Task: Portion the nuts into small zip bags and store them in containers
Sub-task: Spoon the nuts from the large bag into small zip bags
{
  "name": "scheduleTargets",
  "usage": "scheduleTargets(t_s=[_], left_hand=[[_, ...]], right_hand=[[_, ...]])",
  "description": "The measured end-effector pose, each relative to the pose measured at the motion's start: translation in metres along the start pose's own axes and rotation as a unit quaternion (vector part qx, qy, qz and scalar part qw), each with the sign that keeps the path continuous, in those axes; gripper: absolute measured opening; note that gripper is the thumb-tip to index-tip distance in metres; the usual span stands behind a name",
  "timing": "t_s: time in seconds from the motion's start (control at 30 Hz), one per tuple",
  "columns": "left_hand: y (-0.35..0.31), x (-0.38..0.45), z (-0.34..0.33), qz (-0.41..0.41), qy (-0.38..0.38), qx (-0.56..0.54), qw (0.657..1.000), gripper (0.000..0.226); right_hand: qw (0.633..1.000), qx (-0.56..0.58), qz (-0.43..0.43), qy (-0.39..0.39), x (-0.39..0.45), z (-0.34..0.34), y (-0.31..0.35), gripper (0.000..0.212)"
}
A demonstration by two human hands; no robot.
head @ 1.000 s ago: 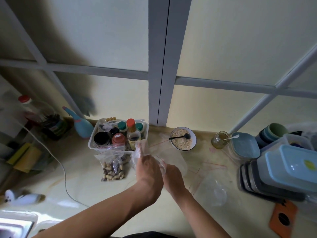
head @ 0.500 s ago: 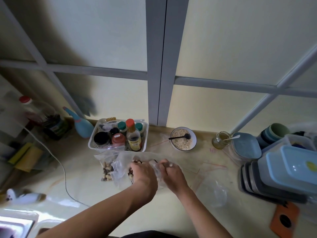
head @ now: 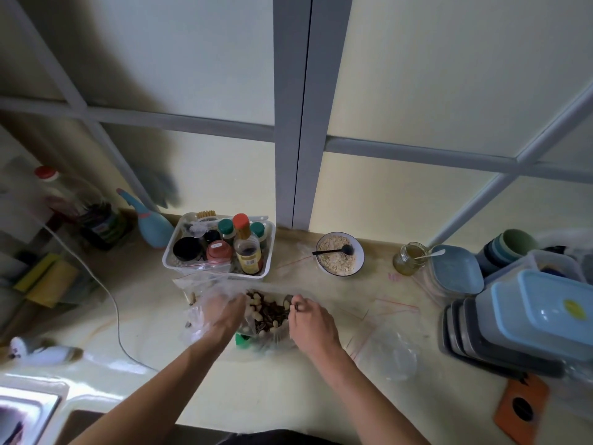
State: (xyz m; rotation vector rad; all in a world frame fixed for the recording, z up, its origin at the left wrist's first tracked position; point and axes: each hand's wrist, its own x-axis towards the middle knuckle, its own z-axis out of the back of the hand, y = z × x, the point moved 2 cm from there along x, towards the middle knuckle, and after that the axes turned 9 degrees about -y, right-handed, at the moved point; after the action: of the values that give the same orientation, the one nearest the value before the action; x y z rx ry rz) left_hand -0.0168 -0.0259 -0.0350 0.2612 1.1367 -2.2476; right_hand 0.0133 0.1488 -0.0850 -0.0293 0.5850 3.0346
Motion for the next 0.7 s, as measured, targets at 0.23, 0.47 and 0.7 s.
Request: scheduleTargets(t_s=[0.23, 0.47, 0.7], left_hand=[[-0.013, -0.019, 0.004, -0.179, -0.089, 0.032, 0.979, 0.05], [-0.028, -0.054, -0.017, -0.29, 0.006, 0.112, 0.95, 0.066], [-0.023, -0.098, -0.055, -0.368, -0.03, 0.231, 0.9, 0.077]], right_hand=[[0.999, 0.029, 0.02, -0.022, 0.002, -0.003, 0.002, 0.027], [0.987, 0.15, -0.009, -0.059, -0.011, -0.012, -0.006, 0.025], [0.981, 0.176, 0.038, -0.067, -0.016, -0.006, -0.021, 0.026]])
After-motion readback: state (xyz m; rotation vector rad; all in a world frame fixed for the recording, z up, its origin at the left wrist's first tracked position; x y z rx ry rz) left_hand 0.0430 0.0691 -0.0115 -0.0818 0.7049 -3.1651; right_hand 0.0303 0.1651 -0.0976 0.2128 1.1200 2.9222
